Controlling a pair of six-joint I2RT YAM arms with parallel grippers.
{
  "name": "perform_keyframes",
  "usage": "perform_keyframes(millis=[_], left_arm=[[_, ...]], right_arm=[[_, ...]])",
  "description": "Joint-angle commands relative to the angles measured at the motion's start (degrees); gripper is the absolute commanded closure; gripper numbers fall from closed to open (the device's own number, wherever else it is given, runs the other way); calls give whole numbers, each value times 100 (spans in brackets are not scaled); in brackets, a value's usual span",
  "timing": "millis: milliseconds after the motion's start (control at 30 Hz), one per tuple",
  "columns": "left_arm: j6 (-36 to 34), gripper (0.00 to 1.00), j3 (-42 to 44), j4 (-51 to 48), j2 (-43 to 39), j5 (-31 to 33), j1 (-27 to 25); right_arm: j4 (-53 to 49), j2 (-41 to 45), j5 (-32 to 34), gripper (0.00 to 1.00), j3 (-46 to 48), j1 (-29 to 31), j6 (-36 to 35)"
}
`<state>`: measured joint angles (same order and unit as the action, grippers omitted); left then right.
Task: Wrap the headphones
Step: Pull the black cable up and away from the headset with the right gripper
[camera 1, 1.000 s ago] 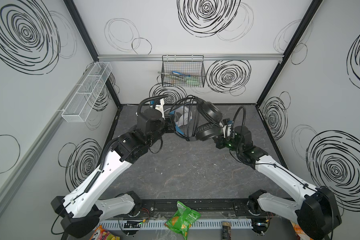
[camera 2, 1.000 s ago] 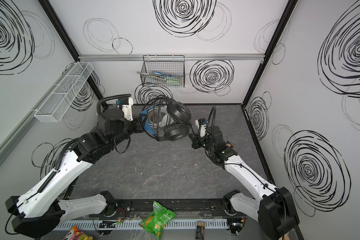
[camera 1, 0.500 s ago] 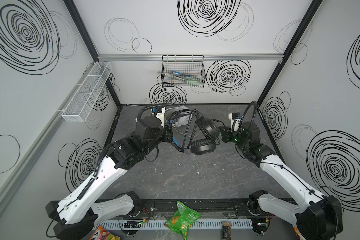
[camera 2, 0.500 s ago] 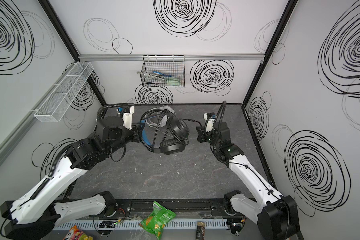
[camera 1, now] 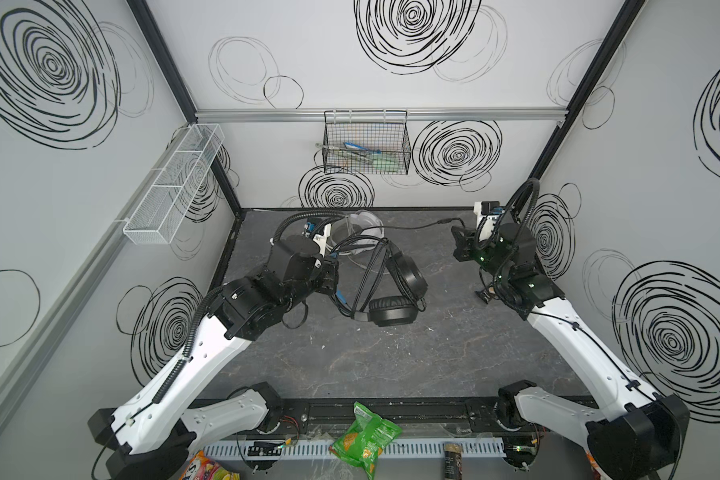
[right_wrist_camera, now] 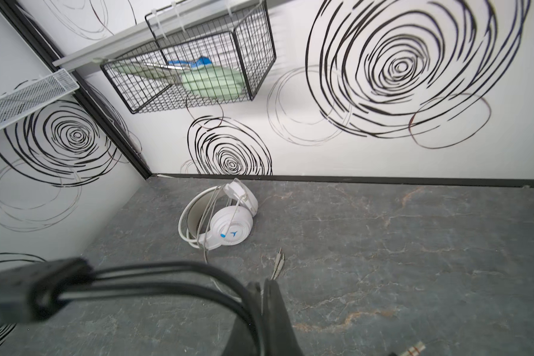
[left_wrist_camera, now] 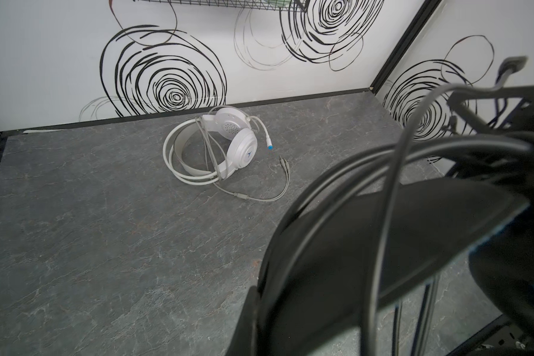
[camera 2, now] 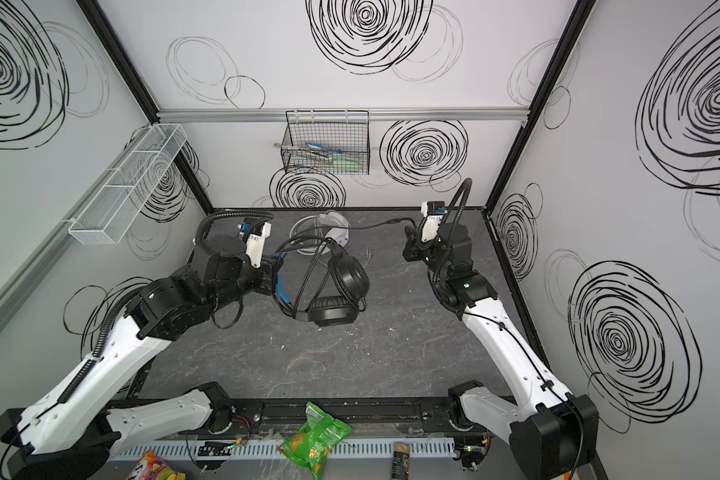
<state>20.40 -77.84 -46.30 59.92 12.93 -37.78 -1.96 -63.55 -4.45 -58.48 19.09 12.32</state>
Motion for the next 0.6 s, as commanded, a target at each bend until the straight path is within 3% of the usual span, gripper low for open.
perform_keyframes(millis=[0,300,567], left_arm=[[110,100,51,385,-306,35,288],[36,100,340,536,-569,17,1060],[-457,100,479,435,-606,-73,1234]], right_arm=[[55,-26,304,100,-405,-58,-107],[-67,138,838,100,-629,-168,-234],[-42,137,888,100,-798,-197,-348]])
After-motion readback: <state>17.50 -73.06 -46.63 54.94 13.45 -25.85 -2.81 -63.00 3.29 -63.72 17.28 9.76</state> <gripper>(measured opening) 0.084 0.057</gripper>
